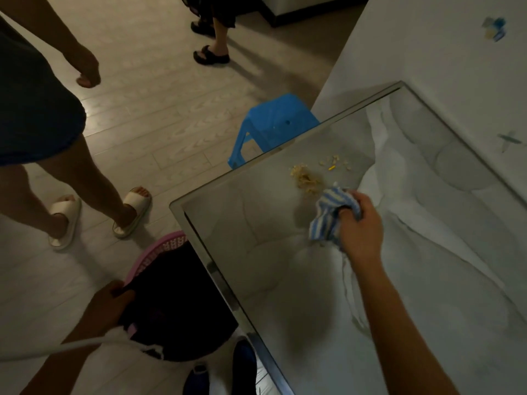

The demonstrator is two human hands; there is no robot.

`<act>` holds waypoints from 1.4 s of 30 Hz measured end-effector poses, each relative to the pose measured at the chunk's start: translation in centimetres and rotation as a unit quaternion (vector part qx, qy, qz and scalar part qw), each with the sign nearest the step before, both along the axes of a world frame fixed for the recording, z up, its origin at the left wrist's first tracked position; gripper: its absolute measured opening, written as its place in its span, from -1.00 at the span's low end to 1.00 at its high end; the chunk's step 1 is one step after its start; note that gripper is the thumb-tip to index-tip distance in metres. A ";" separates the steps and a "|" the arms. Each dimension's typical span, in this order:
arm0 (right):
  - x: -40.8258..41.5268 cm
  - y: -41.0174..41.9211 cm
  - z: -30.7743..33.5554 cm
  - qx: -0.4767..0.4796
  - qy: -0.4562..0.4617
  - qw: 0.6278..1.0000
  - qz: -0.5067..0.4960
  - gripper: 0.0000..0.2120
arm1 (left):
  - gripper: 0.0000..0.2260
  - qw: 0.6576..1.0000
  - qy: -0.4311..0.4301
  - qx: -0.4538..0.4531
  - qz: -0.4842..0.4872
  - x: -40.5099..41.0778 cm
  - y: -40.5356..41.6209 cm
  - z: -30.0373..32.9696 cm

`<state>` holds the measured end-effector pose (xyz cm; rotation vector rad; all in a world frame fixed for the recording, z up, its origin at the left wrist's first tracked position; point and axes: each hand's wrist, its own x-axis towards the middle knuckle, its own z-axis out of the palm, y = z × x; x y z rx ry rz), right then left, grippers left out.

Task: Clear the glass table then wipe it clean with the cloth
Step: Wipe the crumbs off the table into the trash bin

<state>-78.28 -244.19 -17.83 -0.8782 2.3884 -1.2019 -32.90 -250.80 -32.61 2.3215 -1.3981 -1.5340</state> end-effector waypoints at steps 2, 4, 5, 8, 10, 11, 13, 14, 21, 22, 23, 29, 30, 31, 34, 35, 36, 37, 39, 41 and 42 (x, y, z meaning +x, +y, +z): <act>-3.1 -1.7 -0.4 0.007 0.036 0.999 -0.003 -0.68 | -0.85 0.999 -0.018 0.005 0.034 0.9 -0.2 0.0; -5.5 -3.4 -0.9 0.006 0.070 0.998 -0.004 -0.67 | -0.83 0.998 -0.017 0.008 0.052 1.5 -0.6 -0.2; -6.6 -4.2 -1.0 0.005 0.091 0.996 -0.009 -0.66 | -0.82 0.998 -0.014 0.003 0.060 1.7 -1.0 -0.4; -9.3 -6.3 -1.7 0.033 0.138 0.990 -0.024 -0.63 | -0.80 0.997 -0.014 -0.014 0.068 1.7 -1.9 -0.3; -10.3 -7.7 -2.6 0.064 0.132 0.989 -0.008 -0.62 | -0.82 0.997 -0.001 -0.023 0.076 1.7 -2.8 -0.5; -10.5 -8.4 -3.2 0.084 0.113 0.990 0.005 -0.61 | -0.83 0.996 0.008 -0.022 0.084 1.7 -3.2 -0.8; -10.1 -9.6 -4.4 0.126 0.065 0.990 0.016 -0.60 | -0.85 0.996 0.022 -0.013 0.089 1.9 -4.2 -1.3; -9.9 -9.9 -4.5 0.140 0.052 0.989 0.015 -0.60 | -0.86 0.995 0.032 -0.012 0.092 1.6 -4.5 -1.4; -5.1 -11.2 -5.5 0.116 -0.009 0.993 0.004 -0.60 | -0.88 0.996 0.054 0.003 0.078 2.0 -6.3 -2.2; -4.4 -11.1 -5.6 0.115 -0.019 0.993 0.015 -0.60 | -0.88 0.995 0.058 0.001 0.076 1.7 -6.4 -2.0; -3.6 -11.0 -5.6 0.114 -0.028 0.993 0.017 -0.61 | -0.88 0.995 0.067 0.000 0.073 1.4 -6.7 -1.8; 0.5 -10.0 -5.8 0.104 -0.033 0.993 0.045 -0.65 | -0.93 0.992 0.105 -0.004 0.074 -0.3 -7.8 -0.8; 1.1 -9.8 -5.8 0.103 -0.032 0.993 0.054 -0.64 | -0.92 0.992 0.106 -0.005 0.072 -0.4 -8.0 -0.8; 1.6 -9.5 -5.8 0.104 -0.026 0.992 0.062 -0.64 | -0.91 0.992 0.107 -0.005 0.069 -0.5 -8.1 -0.8; 4.2 -8.6 -5.6 0.093 -0.020 0.991 0.090 -0.65 | -0.92 0.991 0.114 -0.004 0.071 -1.0 -8.4 -0.8; 5.2 -8.2 -5.5 0.081 -0.018 0.992 0.097 -0.66 | -0.93 0.991 0.116 -0.004 0.072 -1.1 -8.4 -0.7; 6.2 -7.8 -5.6 0.066 -0.014 0.992 0.104 -0.66 | -0.93 0.990 0.117 -0.004 0.072 -1.2 -8.3 -0.7; 7.0 -7.4 -5.7 0.060 -0.005 0.992 0.108 -0.66 | -0.92 0.990 0.119 -0.005 0.073 -1.5 -8.3 -0.6; 7.9 -6.8 -6.4 0.062 0.000 0.991 0.115 -0.68 | -0.89 0.990 0.120 -0.002 0.075 -1.6 -8.2 -0.6; 8.5 -6.3 -6.7 0.059 -0.011 0.990 0.124 -0.66 | -0.89 0.990 0.120 0.002 0.075 -1.6 -8.2 -0.7; 8.7 -6.1 -6.5 0.052 -0.020 0.991 0.120 -0.66 | -0.89 0.990 0.121 0.003 0.075 -1.5 -8.2 -0.8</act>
